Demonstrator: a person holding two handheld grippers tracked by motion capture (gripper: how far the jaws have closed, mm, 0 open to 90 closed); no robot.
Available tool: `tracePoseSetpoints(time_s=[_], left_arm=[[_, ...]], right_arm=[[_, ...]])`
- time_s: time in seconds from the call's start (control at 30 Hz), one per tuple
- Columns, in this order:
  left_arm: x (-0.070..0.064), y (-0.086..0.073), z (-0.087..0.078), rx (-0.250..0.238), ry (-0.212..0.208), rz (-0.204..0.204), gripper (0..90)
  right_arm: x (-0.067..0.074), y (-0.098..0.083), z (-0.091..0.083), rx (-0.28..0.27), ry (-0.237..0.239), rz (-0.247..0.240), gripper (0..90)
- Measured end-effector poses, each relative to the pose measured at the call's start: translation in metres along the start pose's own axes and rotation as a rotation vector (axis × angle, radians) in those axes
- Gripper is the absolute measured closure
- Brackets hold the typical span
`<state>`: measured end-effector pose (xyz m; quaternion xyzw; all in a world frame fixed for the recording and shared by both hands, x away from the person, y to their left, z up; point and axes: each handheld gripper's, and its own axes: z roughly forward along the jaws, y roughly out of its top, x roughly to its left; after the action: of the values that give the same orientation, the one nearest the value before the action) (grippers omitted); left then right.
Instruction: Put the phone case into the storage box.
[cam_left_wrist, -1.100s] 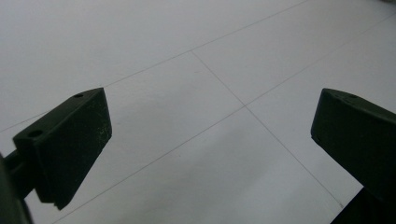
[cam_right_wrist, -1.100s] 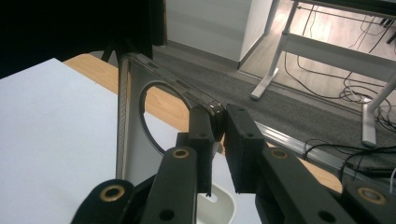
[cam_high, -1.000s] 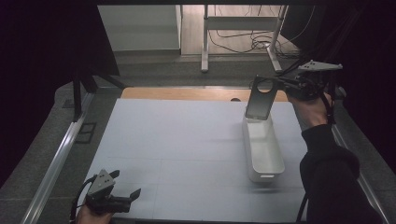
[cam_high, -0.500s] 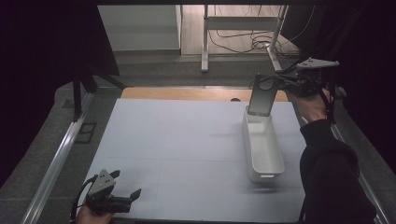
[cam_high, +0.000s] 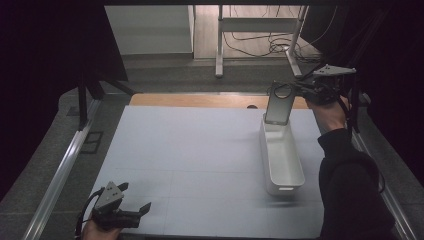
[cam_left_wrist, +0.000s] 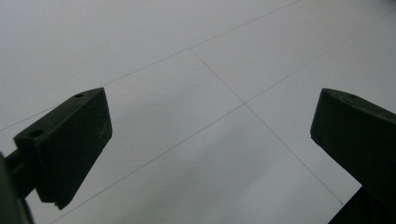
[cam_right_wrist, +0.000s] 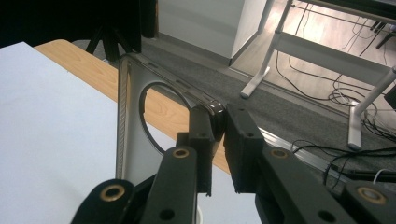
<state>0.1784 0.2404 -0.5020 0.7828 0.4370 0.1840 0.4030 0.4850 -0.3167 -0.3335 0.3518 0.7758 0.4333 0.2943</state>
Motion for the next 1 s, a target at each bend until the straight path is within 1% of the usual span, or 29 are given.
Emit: tracePoseSetpoints(time_s=[0.1,0.27,0.3,0.37,0.5,0.67,1.0], left_arm=[[0.000,0.000,0.000,0.000,0.000,0.000,0.0],[0.000,0.000,0.000,0.000,0.000,-0.001,0.0],[0.000,0.000,0.000,0.001,0.000,-0.001,0.0],[0.000,0.000,0.000,0.001,0.001,-0.001,0.0],[0.000,0.000,0.000,0.002,0.001,-0.001,0.0],[0.000,0.000,0.000,0.002,0.002,-0.001,0.0],[0.000,0.000,0.000,0.003,0.003,-0.003,0.0]], right_arm=[[0.000,-0.005,0.003,0.002,0.006,0.003,80.4],[-0.001,-0.012,0.008,0.015,0.012,-0.009,80.3],[-0.001,-0.014,0.009,0.015,0.008,-0.009,80.4],[-0.002,-0.018,0.011,0.007,0.021,-0.007,80.4],[-0.002,-0.023,0.013,0.008,0.025,-0.008,80.4],[-0.001,-0.030,0.019,0.013,0.023,-0.015,80.4],[-0.001,-0.045,0.029,0.012,0.028,-0.011,80.4]])
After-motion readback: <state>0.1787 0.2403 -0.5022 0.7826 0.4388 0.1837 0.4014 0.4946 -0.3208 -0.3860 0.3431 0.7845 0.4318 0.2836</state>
